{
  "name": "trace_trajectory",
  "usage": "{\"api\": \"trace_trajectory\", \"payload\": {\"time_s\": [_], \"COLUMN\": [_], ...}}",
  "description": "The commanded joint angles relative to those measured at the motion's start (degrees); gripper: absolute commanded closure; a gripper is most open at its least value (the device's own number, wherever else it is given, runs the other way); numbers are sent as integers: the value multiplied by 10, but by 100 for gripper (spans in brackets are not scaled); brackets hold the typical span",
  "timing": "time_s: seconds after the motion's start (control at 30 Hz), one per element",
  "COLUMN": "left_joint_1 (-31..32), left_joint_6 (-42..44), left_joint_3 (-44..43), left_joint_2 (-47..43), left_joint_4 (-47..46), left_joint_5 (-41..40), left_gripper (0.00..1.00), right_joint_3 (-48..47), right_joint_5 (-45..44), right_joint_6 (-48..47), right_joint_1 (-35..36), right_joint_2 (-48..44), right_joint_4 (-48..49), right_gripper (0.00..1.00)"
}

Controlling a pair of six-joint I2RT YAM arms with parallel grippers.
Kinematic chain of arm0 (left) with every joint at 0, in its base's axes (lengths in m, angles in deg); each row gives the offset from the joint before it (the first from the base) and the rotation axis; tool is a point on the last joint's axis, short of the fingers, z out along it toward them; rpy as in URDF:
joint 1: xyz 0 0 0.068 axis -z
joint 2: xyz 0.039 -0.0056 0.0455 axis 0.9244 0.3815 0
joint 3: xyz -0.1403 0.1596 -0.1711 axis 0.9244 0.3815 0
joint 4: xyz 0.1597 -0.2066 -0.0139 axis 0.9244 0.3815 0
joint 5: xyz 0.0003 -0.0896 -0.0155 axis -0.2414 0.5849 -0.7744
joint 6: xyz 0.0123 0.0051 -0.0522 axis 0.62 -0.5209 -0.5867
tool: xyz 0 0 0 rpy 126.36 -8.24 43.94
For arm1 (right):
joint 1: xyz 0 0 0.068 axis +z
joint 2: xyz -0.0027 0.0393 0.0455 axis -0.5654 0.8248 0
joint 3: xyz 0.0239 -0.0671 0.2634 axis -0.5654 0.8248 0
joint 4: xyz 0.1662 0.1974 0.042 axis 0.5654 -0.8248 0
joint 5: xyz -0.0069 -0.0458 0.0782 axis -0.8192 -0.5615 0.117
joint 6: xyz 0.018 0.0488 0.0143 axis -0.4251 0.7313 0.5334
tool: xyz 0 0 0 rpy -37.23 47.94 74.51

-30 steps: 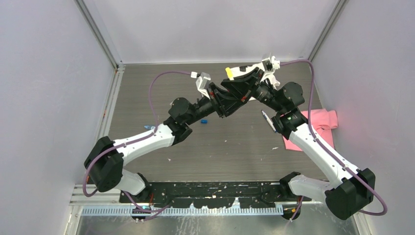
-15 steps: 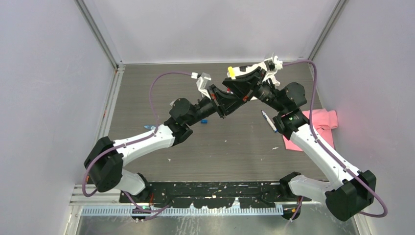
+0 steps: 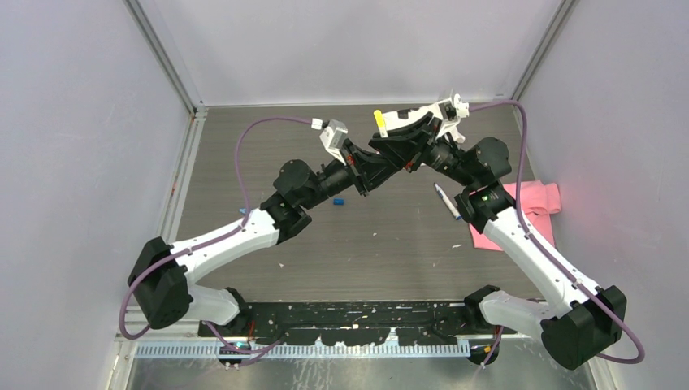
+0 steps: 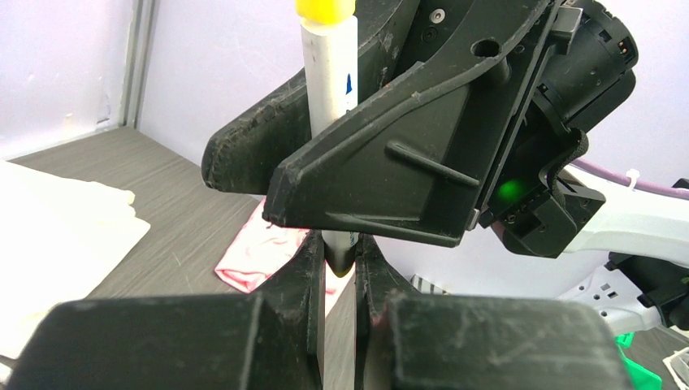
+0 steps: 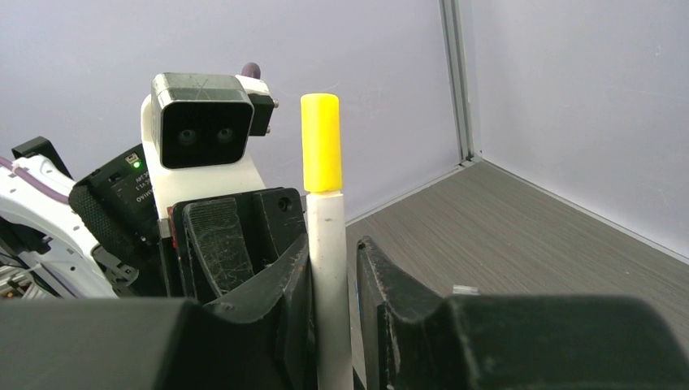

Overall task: Insert the pens into the pen caps
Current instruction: Press the pen cap onto the pen.

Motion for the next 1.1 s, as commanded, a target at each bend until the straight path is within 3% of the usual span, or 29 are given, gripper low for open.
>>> {"api": "trace_trajectory", "payload": {"time_s": [0.0,0.6,0.93,1.07], "left_joint_1": [-3,-26,-31,-35], "left_joint_6": [25,24,28,30], "left_joint_3": [-29,-49,-58,-58], "left_joint_2": [-20,-36,-39,-41], "left_joint_4": [10,50,72,78], "left_joint_5": [-7,39,76,84], "left_gripper": [99,99,99,99], "right_joint_3": [-7,-2,-16,-17], "right_joint_5": [19,81,119,130], "right_joint_6": [-9,-81,-68,-49], "right_joint_1": [-2,-2,-1,-2], "right_joint_2": [-14,-16,5,11], "right_joint_4": [4,-49,-50,-38], "right_gripper": [68,63,73,93]}}
